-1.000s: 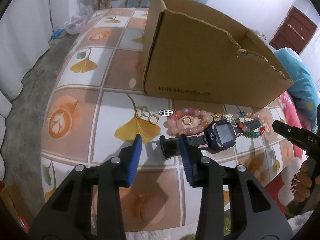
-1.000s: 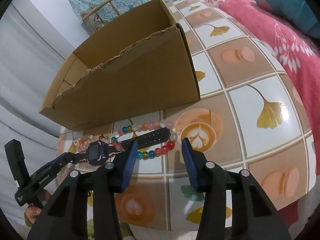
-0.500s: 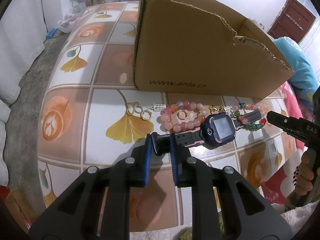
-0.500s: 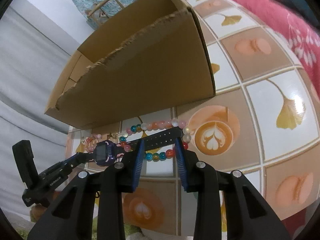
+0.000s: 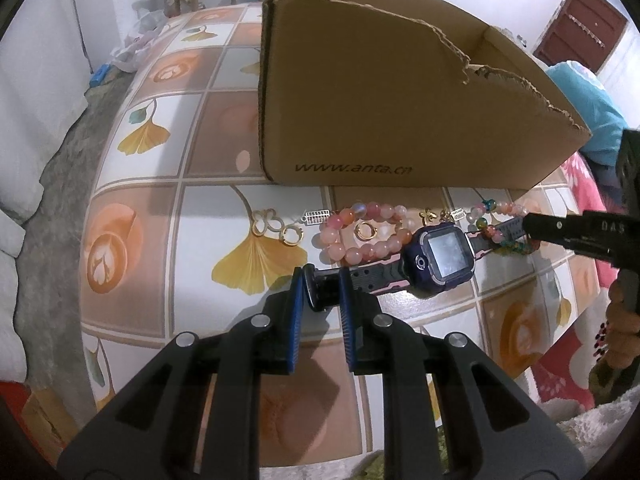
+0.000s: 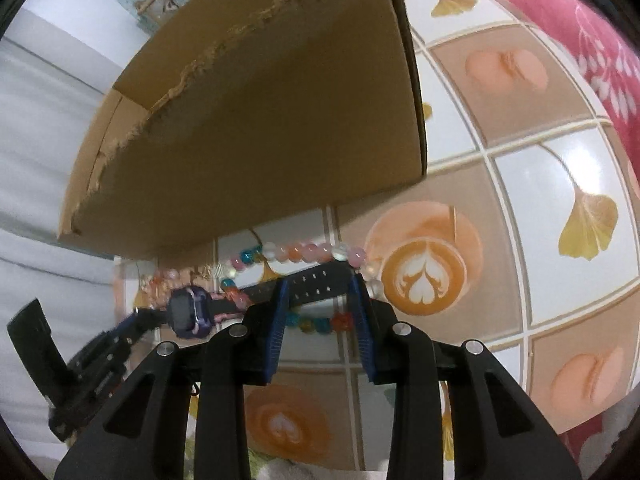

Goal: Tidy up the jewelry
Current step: 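Move the left gripper to the black watch strap and close on it, then lift the black smartwatch off the table with the left gripper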

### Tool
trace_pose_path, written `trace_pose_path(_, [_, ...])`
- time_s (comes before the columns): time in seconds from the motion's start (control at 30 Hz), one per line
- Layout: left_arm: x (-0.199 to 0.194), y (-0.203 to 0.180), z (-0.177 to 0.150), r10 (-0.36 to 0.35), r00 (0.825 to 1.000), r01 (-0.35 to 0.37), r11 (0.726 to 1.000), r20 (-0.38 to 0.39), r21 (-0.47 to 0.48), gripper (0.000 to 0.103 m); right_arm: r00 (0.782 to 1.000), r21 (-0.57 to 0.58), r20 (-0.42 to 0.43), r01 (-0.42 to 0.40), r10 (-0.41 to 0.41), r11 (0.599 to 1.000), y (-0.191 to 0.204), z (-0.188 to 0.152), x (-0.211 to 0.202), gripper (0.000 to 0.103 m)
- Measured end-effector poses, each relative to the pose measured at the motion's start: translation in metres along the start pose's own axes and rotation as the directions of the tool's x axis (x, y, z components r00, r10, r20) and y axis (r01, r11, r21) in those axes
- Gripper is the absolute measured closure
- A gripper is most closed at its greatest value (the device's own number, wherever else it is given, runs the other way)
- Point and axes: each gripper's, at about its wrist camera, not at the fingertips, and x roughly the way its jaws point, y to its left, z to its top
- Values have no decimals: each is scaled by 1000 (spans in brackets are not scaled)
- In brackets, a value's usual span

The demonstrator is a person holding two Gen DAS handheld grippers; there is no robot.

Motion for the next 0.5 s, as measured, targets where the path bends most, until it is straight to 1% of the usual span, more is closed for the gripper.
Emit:
trace_pose_path(0.13, [-1, 1, 0, -1, 1000, 1, 1000, -3, 4, 87, 1000, -1, -12, -6, 6, 1000, -1, 4, 3, 71])
trace_pose_path(0.37, [-1, -2, -1, 10, 1000, -9, 1000, -3, 15, 87, 1000, -30, -5, 18, -18, 999, 8, 1, 5, 71])
trace_pose_path(0.43, [-2, -3, -2, 14, 1000, -14, 1000, -2, 19, 87, 1000, -47, 2, 5, -5, 999, 13, -5, 2, 71])
trace_pose_path(0.5, [-2, -3, -2, 17, 1000, -17, 1000, -2, 19, 87, 1000, -88, 4, -13, 14, 996, 17, -11, -3, 71])
